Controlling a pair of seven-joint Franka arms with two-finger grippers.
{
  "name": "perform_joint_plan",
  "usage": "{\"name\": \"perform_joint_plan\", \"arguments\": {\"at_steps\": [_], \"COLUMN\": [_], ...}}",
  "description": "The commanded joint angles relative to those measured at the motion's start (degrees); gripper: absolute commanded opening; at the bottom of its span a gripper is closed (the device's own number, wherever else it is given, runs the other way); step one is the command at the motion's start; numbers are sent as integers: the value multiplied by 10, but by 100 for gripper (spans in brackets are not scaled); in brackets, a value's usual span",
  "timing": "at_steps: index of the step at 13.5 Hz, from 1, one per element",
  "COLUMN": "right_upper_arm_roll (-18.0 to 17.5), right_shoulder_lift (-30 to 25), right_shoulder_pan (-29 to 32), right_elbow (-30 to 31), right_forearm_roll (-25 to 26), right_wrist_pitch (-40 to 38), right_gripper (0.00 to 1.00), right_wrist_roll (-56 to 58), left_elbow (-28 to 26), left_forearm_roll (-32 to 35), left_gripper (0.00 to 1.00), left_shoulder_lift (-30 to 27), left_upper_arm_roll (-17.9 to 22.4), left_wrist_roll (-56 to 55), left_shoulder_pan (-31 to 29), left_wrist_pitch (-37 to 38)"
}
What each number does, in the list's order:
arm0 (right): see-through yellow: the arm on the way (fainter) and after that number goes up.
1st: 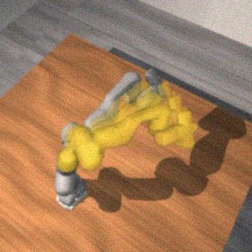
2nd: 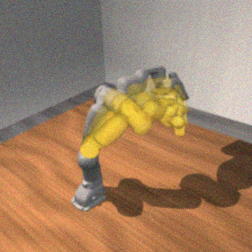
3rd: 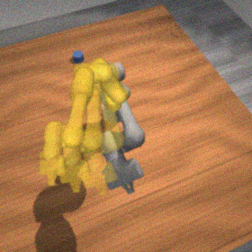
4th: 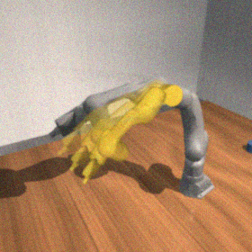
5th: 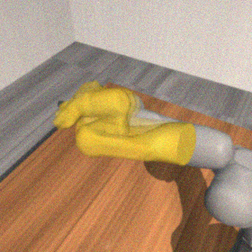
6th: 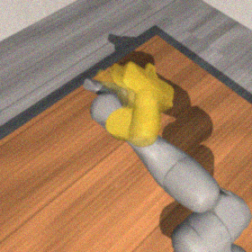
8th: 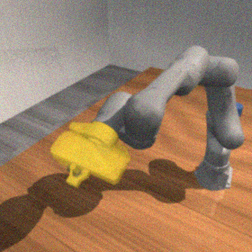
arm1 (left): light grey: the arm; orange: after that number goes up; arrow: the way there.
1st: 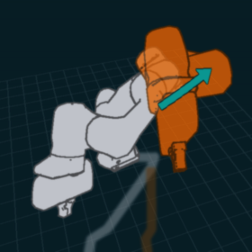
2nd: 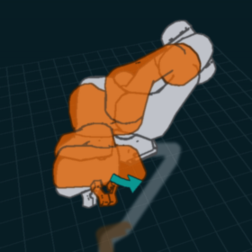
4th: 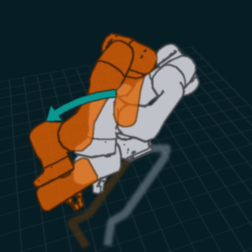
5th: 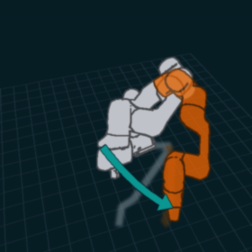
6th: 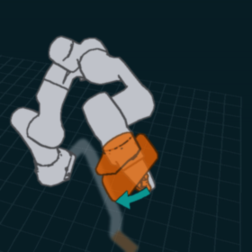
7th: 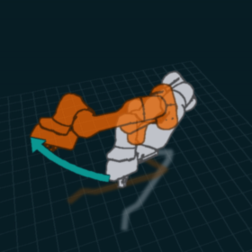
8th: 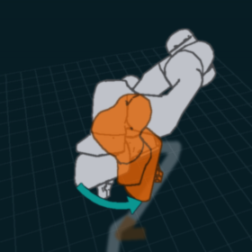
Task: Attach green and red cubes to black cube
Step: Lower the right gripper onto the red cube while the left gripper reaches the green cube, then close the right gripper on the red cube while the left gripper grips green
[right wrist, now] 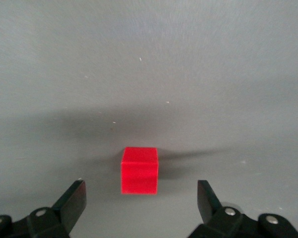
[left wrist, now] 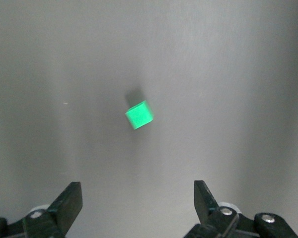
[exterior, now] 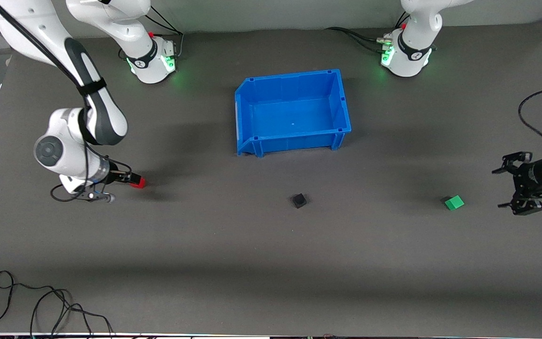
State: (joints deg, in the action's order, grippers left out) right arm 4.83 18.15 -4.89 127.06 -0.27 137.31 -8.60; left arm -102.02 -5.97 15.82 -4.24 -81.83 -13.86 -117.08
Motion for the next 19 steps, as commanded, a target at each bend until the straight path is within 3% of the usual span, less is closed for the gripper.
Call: {"name": "perform_joint_plan", "arguments": {"at_steps": [1, 4, 8, 15, 17, 18, 19], "right_upper_arm_roll": [10, 17, 24, 24, 24, 24, 24], "right_shoulder_lift": [30, 38, 55, 78, 79, 80, 81], "right_shoulder_pan": [-5, -5, -2, -2, -3, -2, -4], "right_elbow": [-3, 0, -7, -16, -17, -17, -18], "right_forearm_roll": [9, 9, 1, 1, 1, 0, 0], "right_wrist_pitch": [8, 12, 22, 53, 54, 56, 64], "right_gripper": [98, 98, 90, 90, 78, 67, 65], "right_wrist_roll": [-17, -17, -20, -28, -34, -35, -47], "left_elbow": [-62, -77, -89, -87, -88, -88, -89], "left_forearm_roll": [2, 3, 31, 49, 71, 75, 76], "left_gripper": [100, 98, 98, 94, 94, 94, 94], "left_shoulder_lift": [-8, 30, 56, 114, 134, 142, 149], "left_upper_arm_roll": [-1, 6, 7, 7, 7, 7, 7], "left_wrist_roll": [-99, -178, -222, -240, -241, -241, -240], "left_shoulder_pan": [-15, -42, -25, 0, -4, -5, -6], "left_wrist_pitch": [-85, -132, -133, -173, -191, -203, -214]}}
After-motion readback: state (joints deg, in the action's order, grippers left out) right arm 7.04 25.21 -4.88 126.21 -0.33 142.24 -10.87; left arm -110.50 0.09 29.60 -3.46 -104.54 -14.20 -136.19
